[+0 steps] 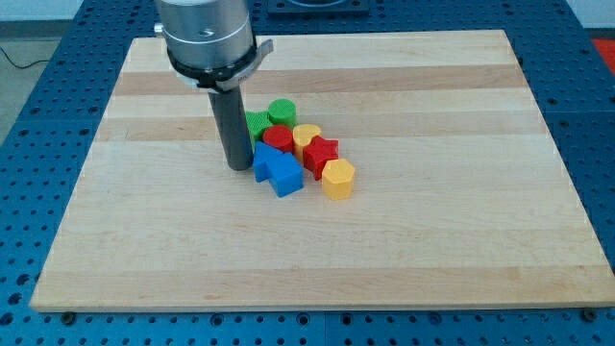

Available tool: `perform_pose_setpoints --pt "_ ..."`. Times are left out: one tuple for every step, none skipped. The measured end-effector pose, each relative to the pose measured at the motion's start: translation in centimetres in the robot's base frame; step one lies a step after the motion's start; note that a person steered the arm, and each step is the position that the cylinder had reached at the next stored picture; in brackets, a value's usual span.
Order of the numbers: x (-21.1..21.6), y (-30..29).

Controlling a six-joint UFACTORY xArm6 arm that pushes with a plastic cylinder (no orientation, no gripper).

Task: Keep your arm in between blue blocks

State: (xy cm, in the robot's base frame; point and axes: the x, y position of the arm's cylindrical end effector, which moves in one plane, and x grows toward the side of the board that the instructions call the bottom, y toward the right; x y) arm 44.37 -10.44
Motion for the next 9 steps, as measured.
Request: perform_pose_setpoints --pt "-0.9 0.2" --pt "-1.3 1.2" --pt "-1.1 -0.2" --pt "0.7 -2.4" --pt "2.9 -2.3" --pt "4.8 1.4" --pt "5.0 3.3" --pt "4.0 3.3" --pt "2.6 4.0"
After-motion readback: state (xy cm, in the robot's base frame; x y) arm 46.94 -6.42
